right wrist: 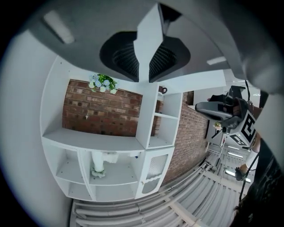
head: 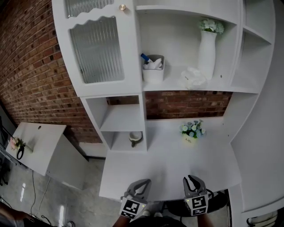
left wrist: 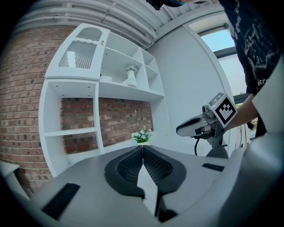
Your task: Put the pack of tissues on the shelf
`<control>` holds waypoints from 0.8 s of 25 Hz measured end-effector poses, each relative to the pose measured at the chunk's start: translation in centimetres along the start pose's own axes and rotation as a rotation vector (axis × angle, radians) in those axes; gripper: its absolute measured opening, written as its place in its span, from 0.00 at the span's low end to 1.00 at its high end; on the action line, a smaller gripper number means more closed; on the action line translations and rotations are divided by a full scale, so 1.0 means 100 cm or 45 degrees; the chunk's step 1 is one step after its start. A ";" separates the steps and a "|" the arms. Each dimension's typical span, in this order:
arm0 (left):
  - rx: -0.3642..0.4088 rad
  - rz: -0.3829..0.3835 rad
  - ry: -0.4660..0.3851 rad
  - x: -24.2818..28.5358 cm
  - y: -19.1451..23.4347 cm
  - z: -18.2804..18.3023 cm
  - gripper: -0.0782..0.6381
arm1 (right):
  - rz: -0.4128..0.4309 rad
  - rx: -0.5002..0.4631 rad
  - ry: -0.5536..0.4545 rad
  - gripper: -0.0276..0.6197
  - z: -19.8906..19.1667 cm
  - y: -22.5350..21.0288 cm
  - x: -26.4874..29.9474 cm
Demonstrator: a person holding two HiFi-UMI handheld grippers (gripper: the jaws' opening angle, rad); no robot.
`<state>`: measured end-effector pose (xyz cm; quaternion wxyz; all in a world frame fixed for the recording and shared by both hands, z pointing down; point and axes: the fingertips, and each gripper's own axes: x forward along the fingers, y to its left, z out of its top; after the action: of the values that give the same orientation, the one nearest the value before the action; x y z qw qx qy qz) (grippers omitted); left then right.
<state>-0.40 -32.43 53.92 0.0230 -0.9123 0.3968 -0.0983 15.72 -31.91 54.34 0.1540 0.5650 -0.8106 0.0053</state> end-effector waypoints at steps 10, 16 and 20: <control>0.016 -0.022 0.011 0.001 -0.009 -0.005 0.12 | -0.056 -0.040 0.002 0.05 -0.005 0.005 0.003; 0.010 -0.012 0.011 -0.002 -0.005 -0.006 0.12 | -0.026 -0.065 0.011 0.05 -0.006 0.013 0.003; 0.012 -0.006 0.019 -0.003 -0.003 -0.009 0.12 | -0.008 -0.074 0.012 0.05 -0.008 0.017 0.004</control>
<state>-0.60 -31.97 54.83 0.0242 -0.9124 0.3943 -0.1072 14.23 -31.52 55.44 0.1739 0.5629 -0.8079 -0.0161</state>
